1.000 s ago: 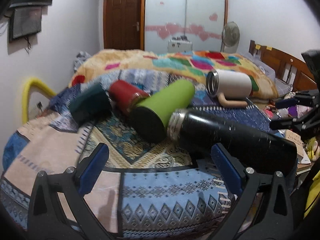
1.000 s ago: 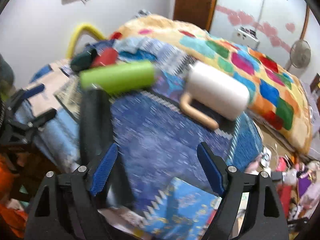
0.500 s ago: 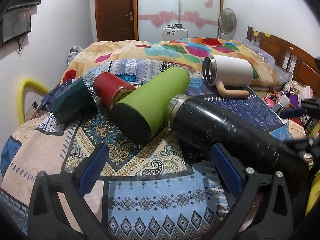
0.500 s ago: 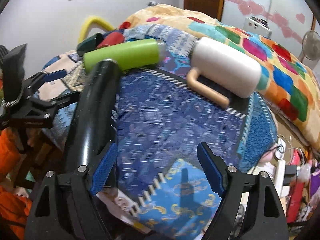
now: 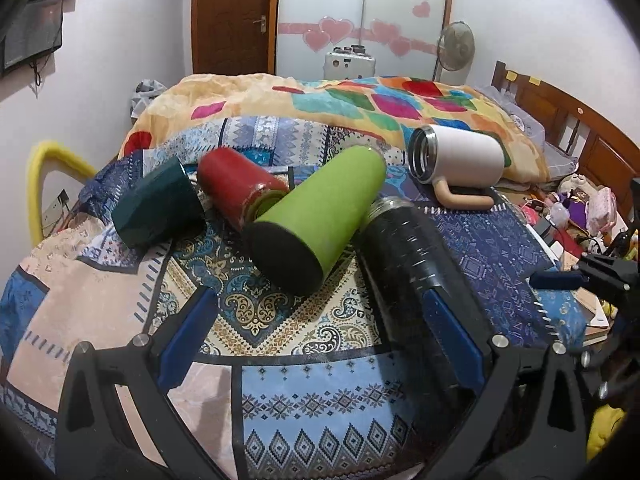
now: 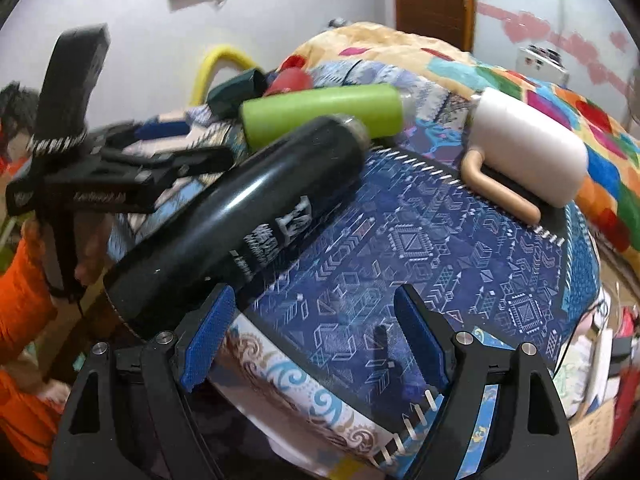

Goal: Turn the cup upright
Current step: 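Grasp the black thermos body with the left tool while the right tool releases it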

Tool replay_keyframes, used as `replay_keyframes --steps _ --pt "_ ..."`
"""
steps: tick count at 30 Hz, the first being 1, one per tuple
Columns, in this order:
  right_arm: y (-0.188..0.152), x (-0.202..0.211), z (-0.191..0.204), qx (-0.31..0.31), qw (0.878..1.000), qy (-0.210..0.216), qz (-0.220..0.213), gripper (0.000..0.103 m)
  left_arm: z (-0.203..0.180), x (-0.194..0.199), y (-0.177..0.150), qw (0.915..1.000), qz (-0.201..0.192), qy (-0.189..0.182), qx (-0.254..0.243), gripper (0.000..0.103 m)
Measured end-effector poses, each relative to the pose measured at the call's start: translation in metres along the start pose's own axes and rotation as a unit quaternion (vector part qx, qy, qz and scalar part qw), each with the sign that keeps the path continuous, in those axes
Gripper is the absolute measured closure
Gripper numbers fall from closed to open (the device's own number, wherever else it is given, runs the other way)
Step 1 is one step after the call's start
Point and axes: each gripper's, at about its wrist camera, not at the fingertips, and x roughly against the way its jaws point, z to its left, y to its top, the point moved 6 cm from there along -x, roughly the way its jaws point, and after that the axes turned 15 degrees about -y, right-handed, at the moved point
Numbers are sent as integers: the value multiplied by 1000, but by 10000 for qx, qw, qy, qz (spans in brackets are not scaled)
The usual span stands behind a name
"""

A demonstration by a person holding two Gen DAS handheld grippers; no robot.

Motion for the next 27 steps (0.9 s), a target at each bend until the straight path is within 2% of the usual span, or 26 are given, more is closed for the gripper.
replay_keyframes --steps 4,10,15,18,22,25,27 --pt "9 10 -23 -701 9968 -231 -312 23 -13 4 8 9999 43 -39 -119 0" --pt "24 37 -54 -1250 9853 -740 -894 23 -36 -15 16 9982 513 -284 -160 0" --pt "33 44 -63 -1317 9802 -985 -1104 21 -41 -41 13 9921 1190 -390 -78 9" --pt "32 42 -60 -1200 9797 -1090 -1179 20 -45 -52 10 9875 1501 -477 -26 10" --pt "31 39 -52 -1051 9813 -1072 -1204 20 -54 -62 7 9818 1811 -561 -132 14" --pt "32 39 -48 -1007 9821 -1022 -1217 20 -58 -74 -1 9723 2172 -856 -90 23" --pt "33 39 -47 -995 9828 -950 -1234 20 -58 -78 -2 9689 2295 -922 15 27"
